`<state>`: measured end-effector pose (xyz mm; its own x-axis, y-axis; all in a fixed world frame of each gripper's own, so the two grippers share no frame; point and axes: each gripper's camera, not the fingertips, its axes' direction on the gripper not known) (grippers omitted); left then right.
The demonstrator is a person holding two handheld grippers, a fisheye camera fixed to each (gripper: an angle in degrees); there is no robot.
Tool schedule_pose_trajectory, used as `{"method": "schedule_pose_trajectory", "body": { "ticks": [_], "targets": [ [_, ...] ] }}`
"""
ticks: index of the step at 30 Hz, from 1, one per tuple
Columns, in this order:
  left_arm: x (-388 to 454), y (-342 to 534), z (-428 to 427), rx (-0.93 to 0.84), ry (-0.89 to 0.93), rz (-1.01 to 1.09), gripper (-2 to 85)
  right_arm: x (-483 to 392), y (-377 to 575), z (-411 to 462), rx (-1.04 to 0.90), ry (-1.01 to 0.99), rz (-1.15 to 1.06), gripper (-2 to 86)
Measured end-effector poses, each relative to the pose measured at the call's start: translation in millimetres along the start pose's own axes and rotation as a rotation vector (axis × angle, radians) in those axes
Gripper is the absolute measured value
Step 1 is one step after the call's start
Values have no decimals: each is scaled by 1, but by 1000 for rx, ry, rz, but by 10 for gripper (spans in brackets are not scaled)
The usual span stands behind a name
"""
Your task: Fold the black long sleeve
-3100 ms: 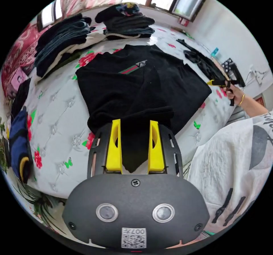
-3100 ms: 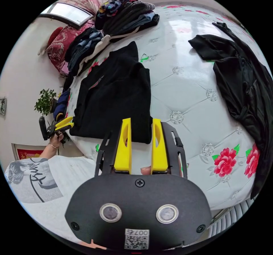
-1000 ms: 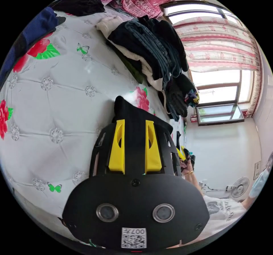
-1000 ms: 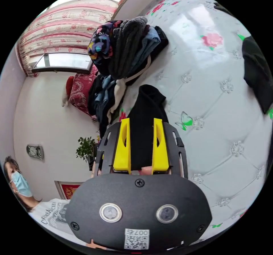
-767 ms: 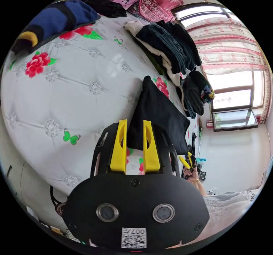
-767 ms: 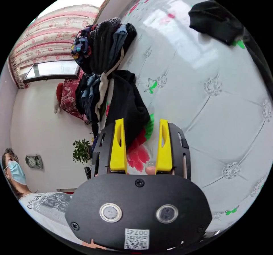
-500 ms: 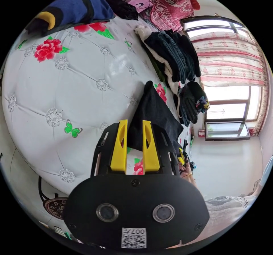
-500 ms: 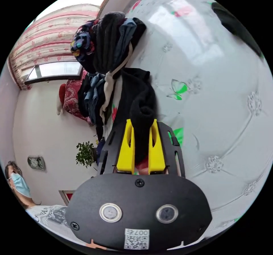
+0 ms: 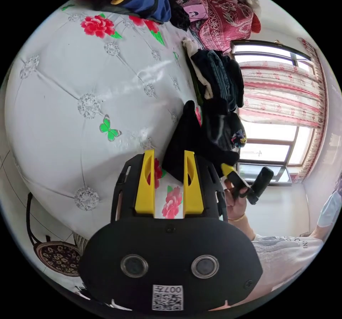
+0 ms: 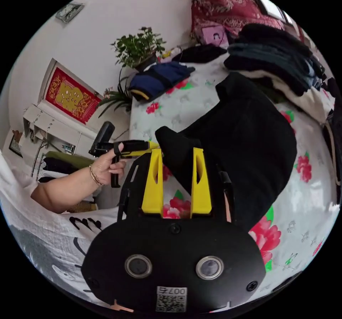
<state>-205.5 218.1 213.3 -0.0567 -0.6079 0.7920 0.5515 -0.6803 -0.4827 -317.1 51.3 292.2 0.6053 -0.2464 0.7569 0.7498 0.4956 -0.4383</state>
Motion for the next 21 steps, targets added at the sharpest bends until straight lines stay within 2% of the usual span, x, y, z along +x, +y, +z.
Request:
{"method": "schedule_pose_trajectory", "body": {
  "ticks": [1, 2, 6, 9, 11, 13, 15, 18, 19, 21],
  "targets": [
    [-3, 4, 1, -19, 17, -5, 121, 8, 6, 30, -94, -66, 23, 107],
    [-4, 5, 1, -28, 24, -1, 123, 16, 15, 35, -83, -110, 52, 110],
    [-7, 23, 5, -118, 84, 38, 140, 57, 34, -24, 121, -52, 91, 118],
    [-4, 39, 12, -172, 137, 61, 163, 141, 50, -66, 185, 29, 272, 127],
    [2, 47, 20, -192, 170, 78, 185, 220, 65, -78, 191, -6, 459, 133],
    [14, 51, 38, -235, 211, 103, 230, 267, 72, -79, 204, -69, 562, 136],
    [24, 51, 50, -256, 185, 126, 237, 305, 73, -76, 217, -126, 632, 137],
    [29, 44, 65, -279, 123, 127, 222, 349, 72, -58, 207, -200, 699, 132],
    [25, 41, 68, -301, 82, 105, 194, 358, 77, -59, 228, -154, 744, 124],
    [15, 40, 71, -327, 90, 51, 165, 368, 82, -57, 261, -217, 695, 111]
  ]
}}
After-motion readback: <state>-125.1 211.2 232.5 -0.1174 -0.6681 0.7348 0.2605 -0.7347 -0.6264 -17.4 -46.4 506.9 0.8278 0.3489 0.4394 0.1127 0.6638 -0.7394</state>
